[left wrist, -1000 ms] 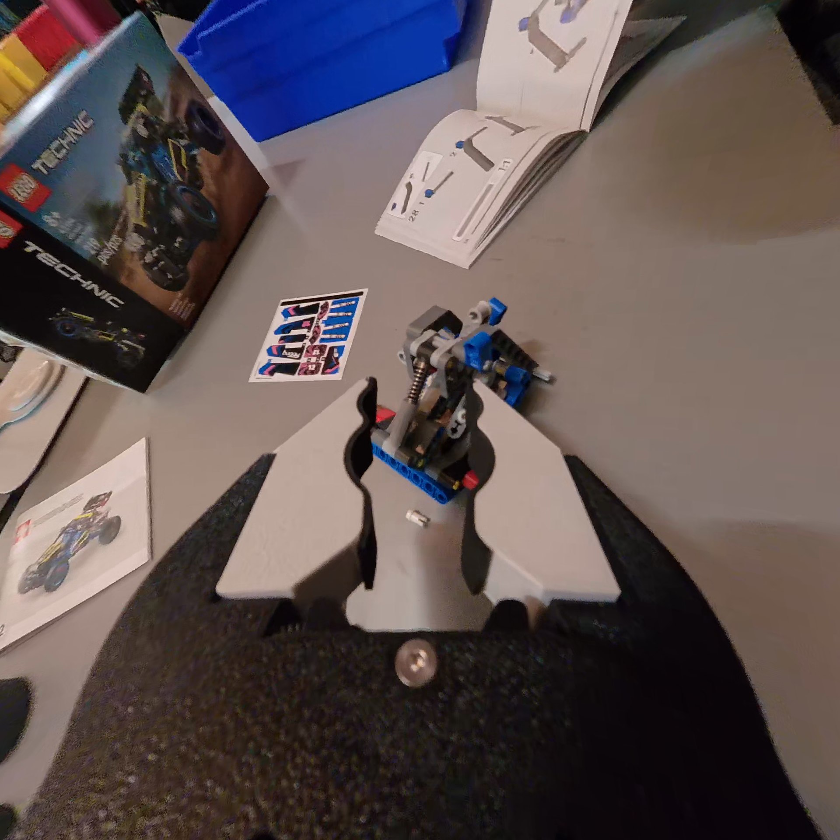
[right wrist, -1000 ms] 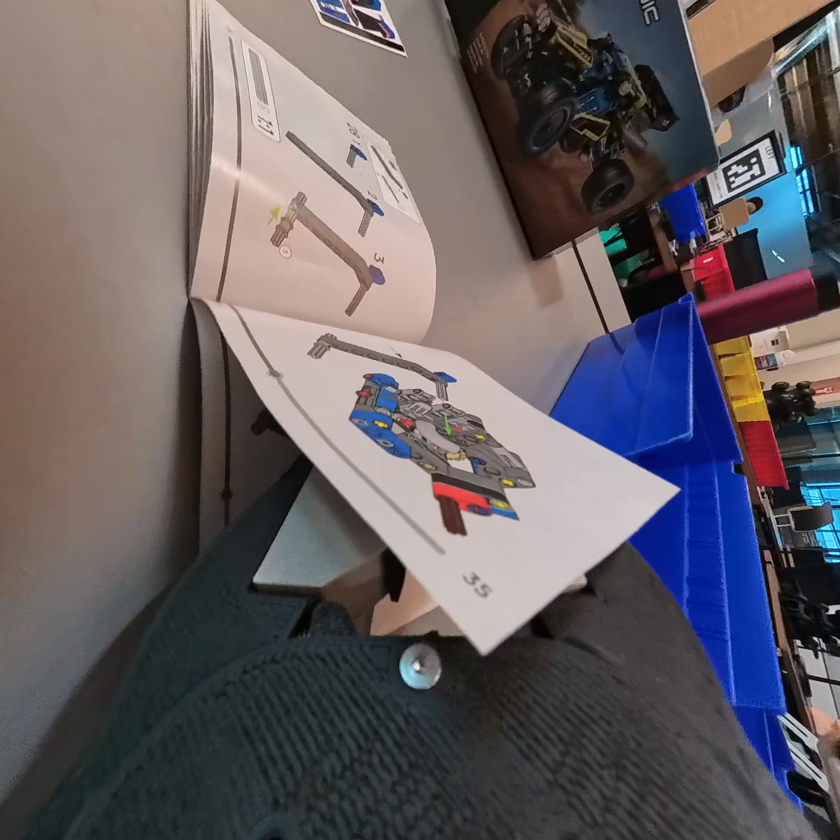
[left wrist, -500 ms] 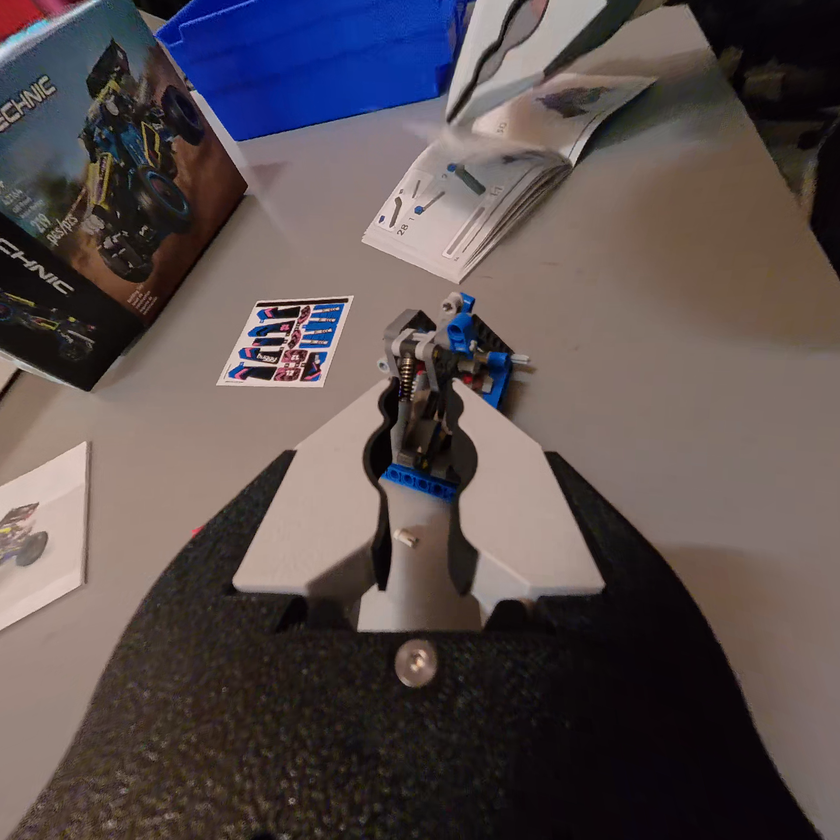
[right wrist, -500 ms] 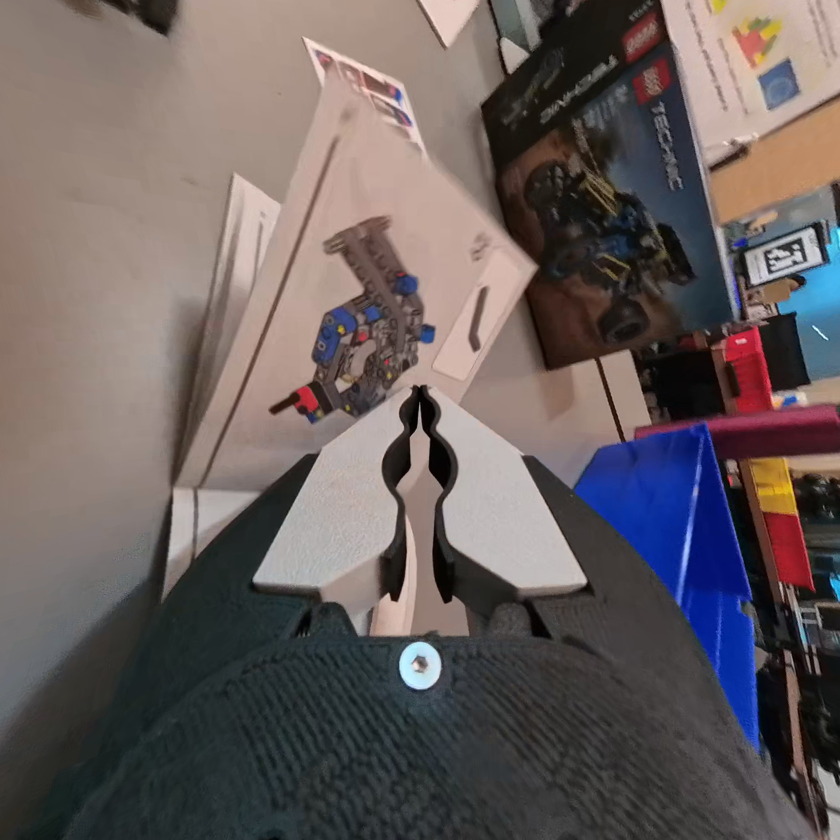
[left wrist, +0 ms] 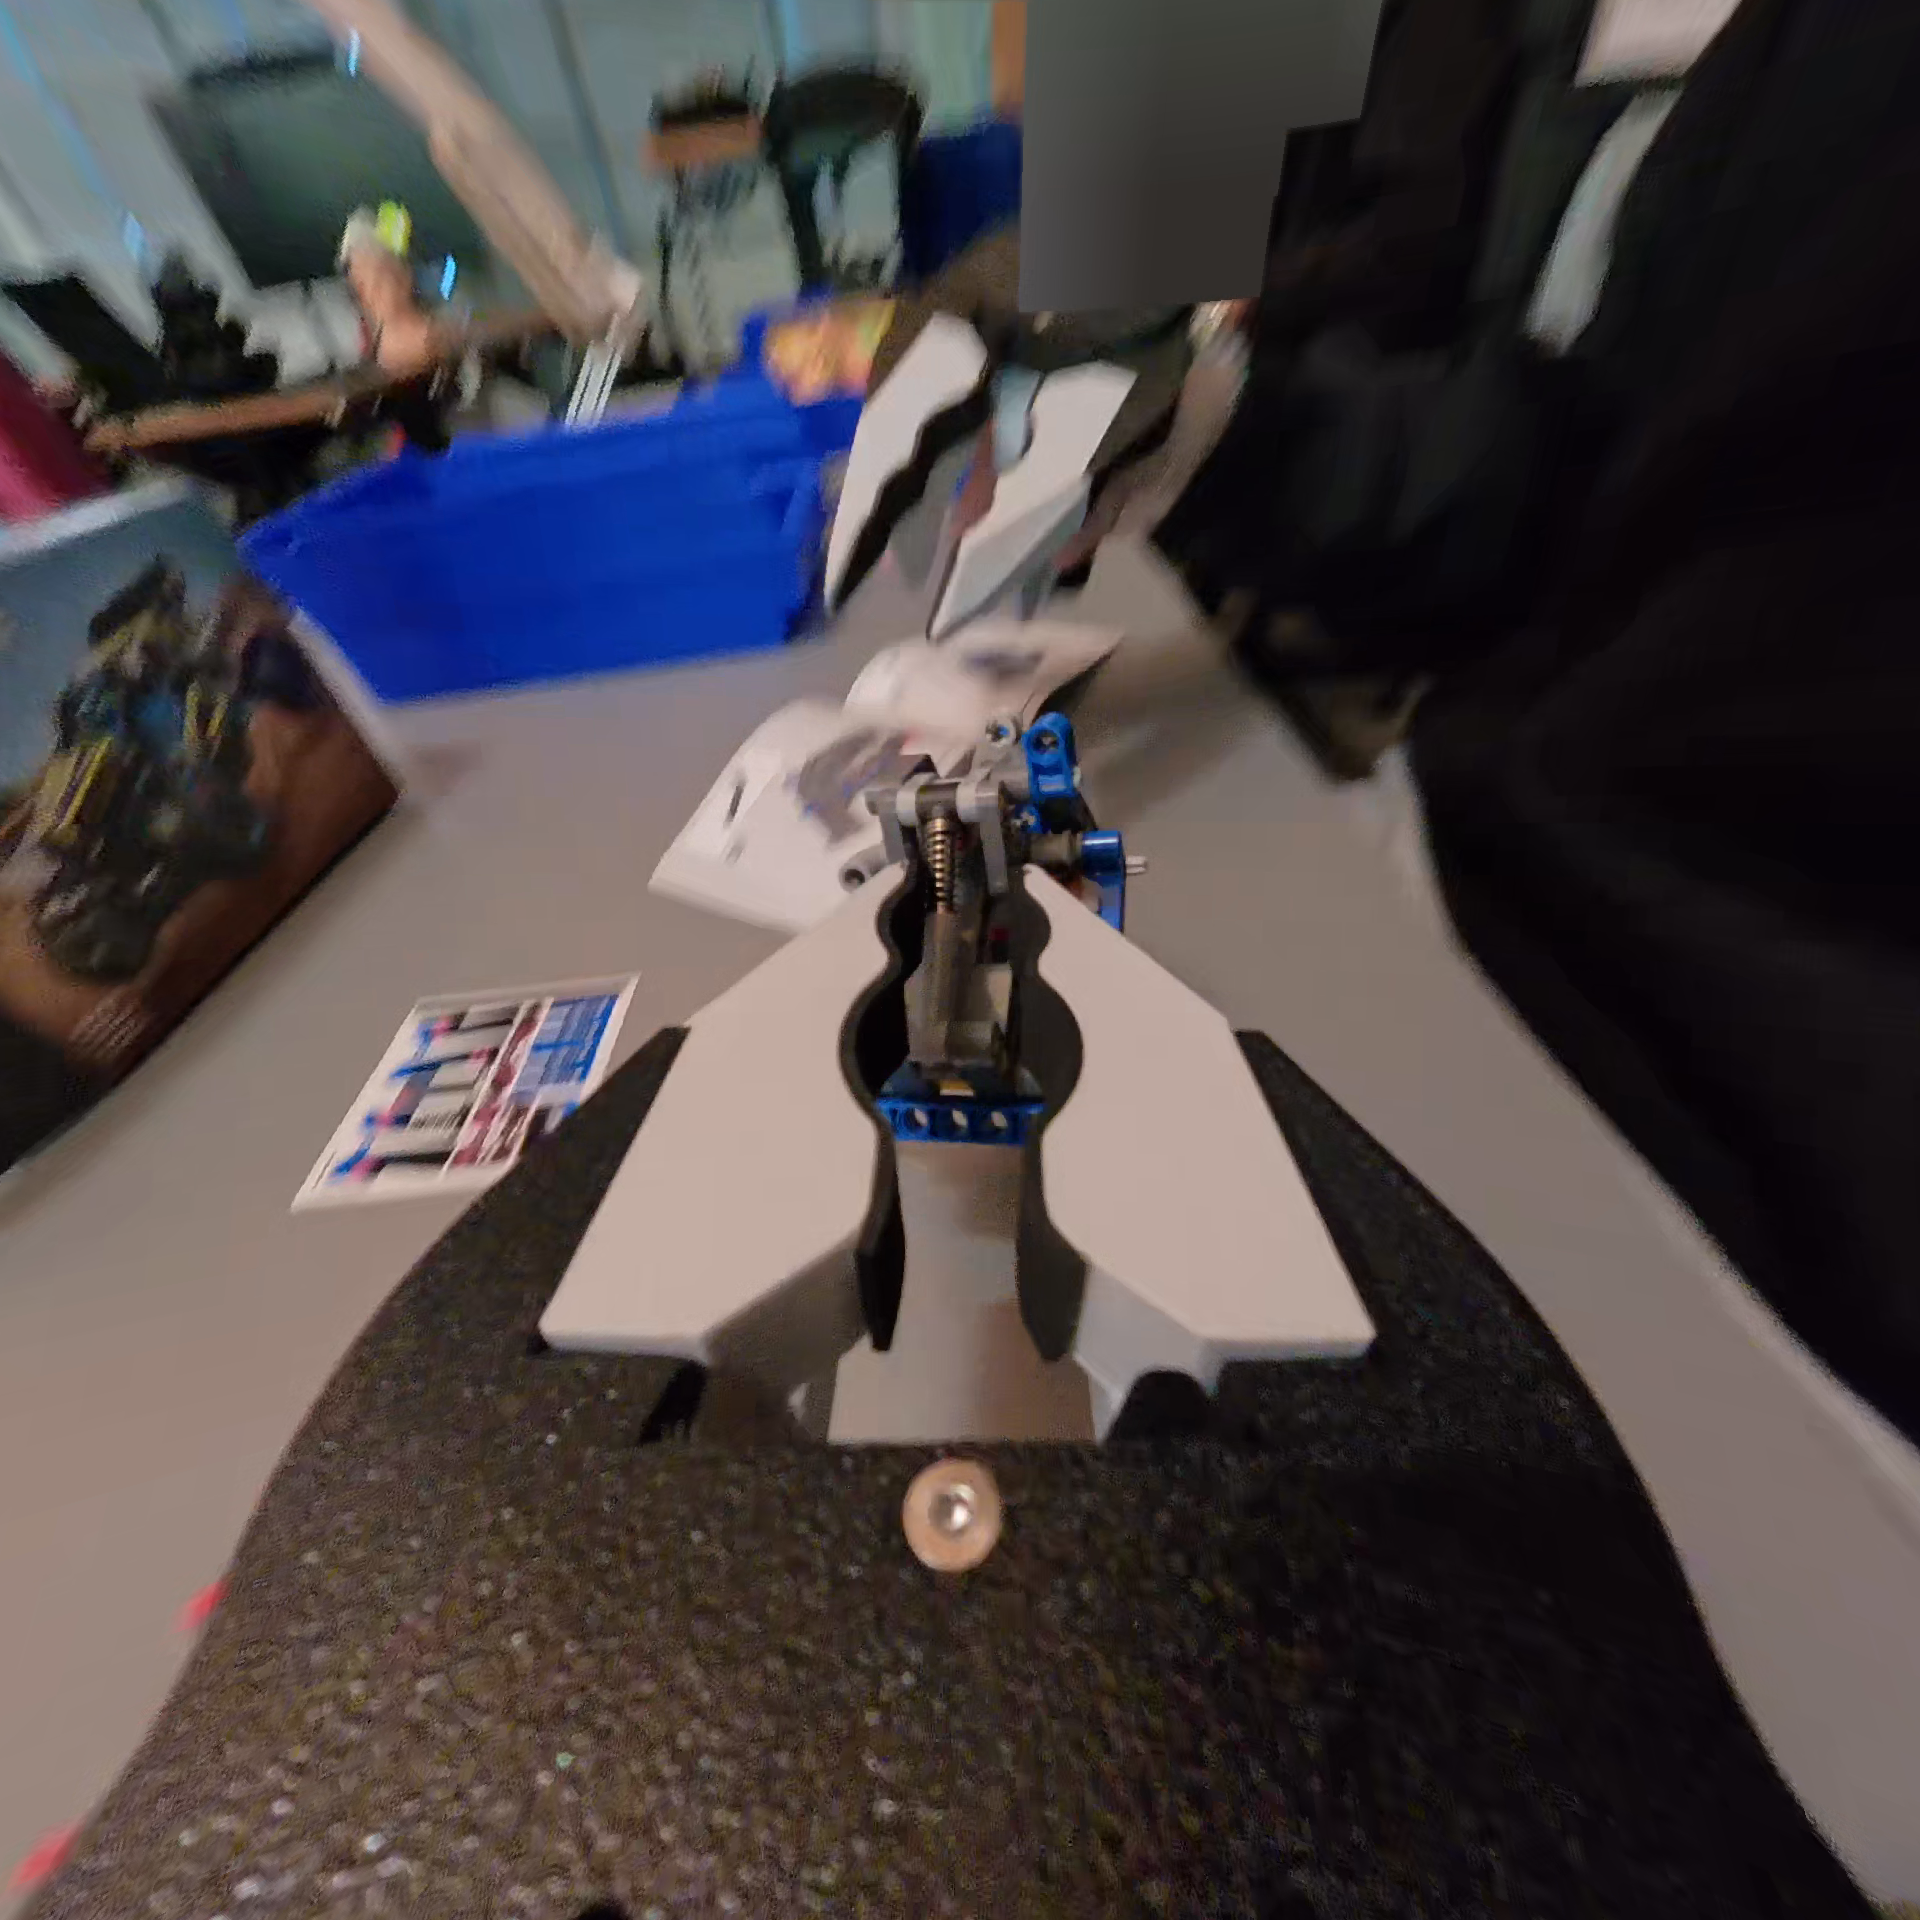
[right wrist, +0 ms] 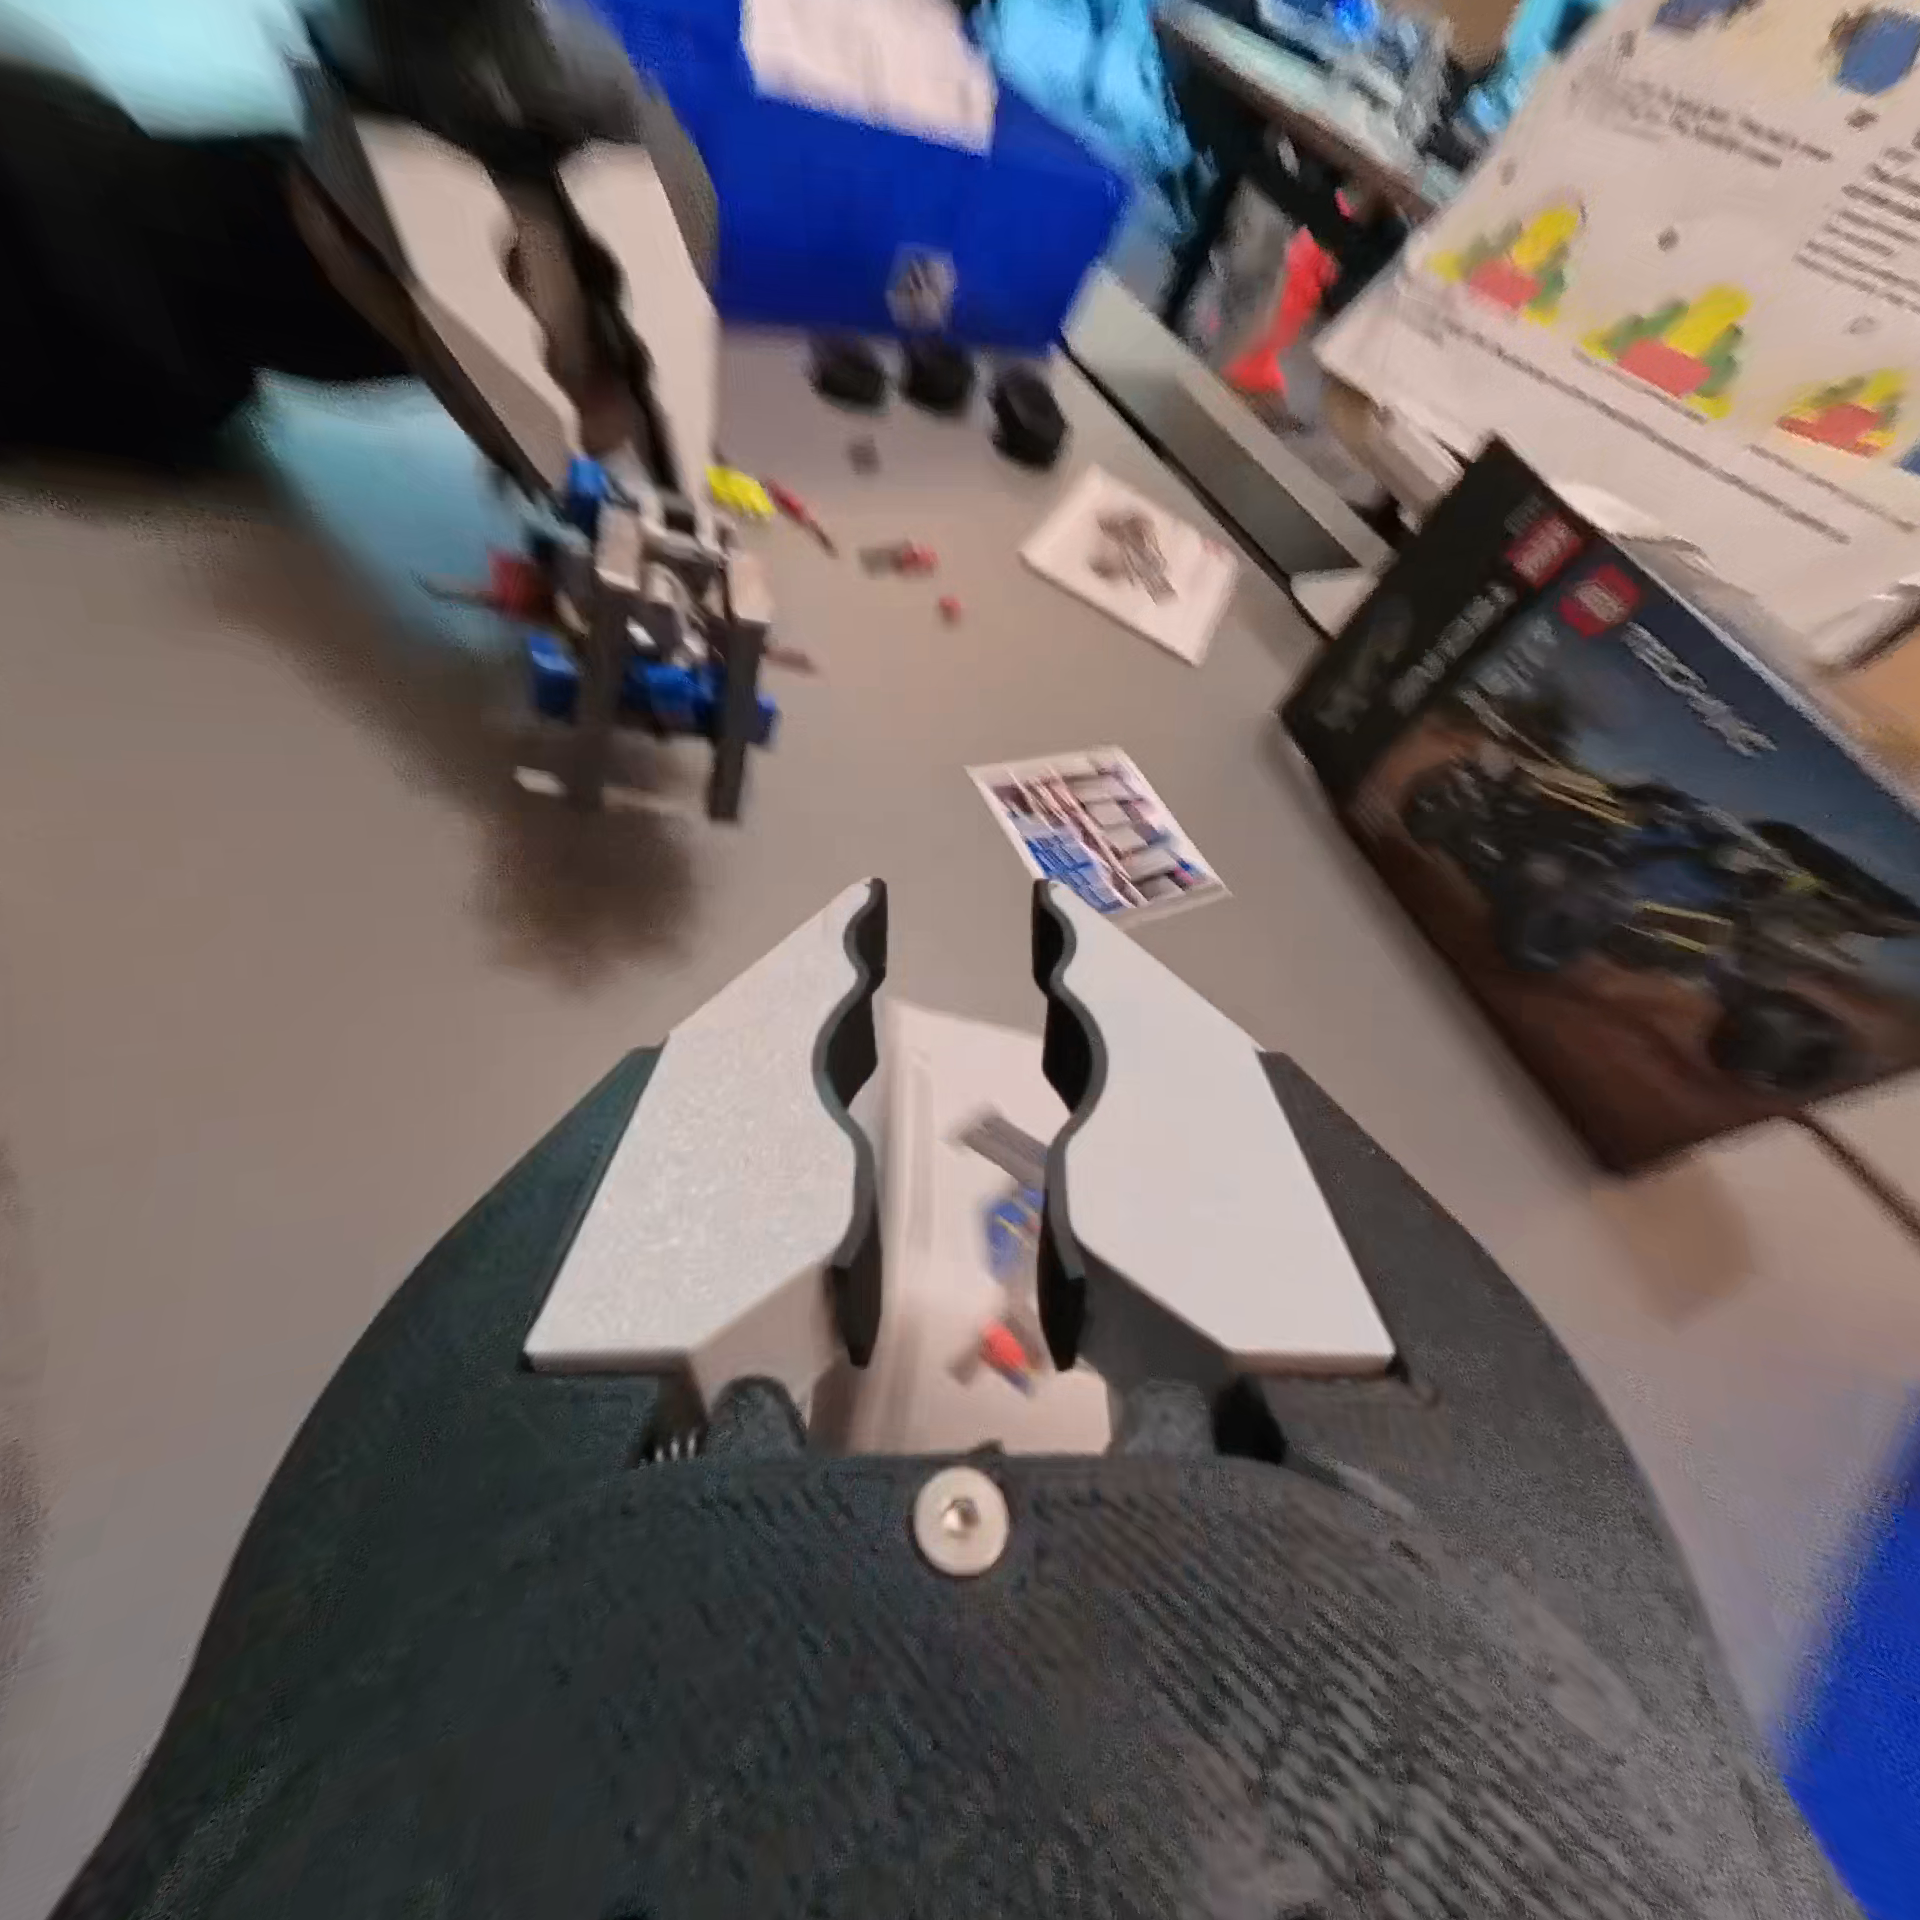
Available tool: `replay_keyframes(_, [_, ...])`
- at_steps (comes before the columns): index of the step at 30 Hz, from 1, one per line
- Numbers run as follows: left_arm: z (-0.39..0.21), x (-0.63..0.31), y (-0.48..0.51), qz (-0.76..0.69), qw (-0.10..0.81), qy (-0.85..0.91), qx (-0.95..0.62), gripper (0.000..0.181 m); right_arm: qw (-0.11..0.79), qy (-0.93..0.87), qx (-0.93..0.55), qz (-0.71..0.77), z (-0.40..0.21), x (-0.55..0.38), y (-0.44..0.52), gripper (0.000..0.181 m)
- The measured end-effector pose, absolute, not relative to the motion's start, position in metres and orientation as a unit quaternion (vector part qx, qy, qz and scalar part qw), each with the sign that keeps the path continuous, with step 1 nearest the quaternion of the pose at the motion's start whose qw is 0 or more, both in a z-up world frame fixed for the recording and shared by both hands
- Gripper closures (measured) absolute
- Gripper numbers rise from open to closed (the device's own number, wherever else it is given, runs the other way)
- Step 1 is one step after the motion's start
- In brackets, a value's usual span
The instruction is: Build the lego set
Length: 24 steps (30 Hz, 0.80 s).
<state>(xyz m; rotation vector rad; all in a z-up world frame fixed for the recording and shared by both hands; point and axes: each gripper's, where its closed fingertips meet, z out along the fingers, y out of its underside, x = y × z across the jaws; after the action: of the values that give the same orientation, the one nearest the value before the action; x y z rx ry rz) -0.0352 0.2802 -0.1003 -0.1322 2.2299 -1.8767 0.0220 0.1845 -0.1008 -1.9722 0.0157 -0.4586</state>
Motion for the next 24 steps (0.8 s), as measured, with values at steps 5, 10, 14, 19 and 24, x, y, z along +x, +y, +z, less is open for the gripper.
replay_keyframes(5, [-0.045, -0.082, 0.27, -0.765, 0.001, 0.642, 0.049, 0.169, 0.669, 0.019, -0.742, 0.024, -0.049, -0.044, 0.204, 0.153])
replay_keyframes(10, [-0.022, -0.106, 0.252, -0.808, -0.064, 0.574, 0.114, 0.169, 0.686, 0.001, -0.722, 0.09, -0.018, -0.088, 0.206, 0.156])
replay_keyframes(14, [-0.014, -0.113, 0.244, -0.826, -0.104, 0.536, 0.143, 0.169, 0.66, -0.033, -0.745, 0.089, -0.019, -0.114, 0.201, 0.152])
replay_keyframes(19, [-0.013, -0.116, 0.239, -0.832, -0.137, 0.512, 0.163, 0.169, 0.684, -0.032, -0.725, 0.081, -0.007, -0.117, 0.196, 0.161])
replay_keyframes(24, [-0.015, -0.119, 0.241, -0.83, -0.146, 0.51, 0.171, 0.169, 0.68, -0.047, -0.724, 0.104, -0.012, -0.124, 0.201, 0.164])
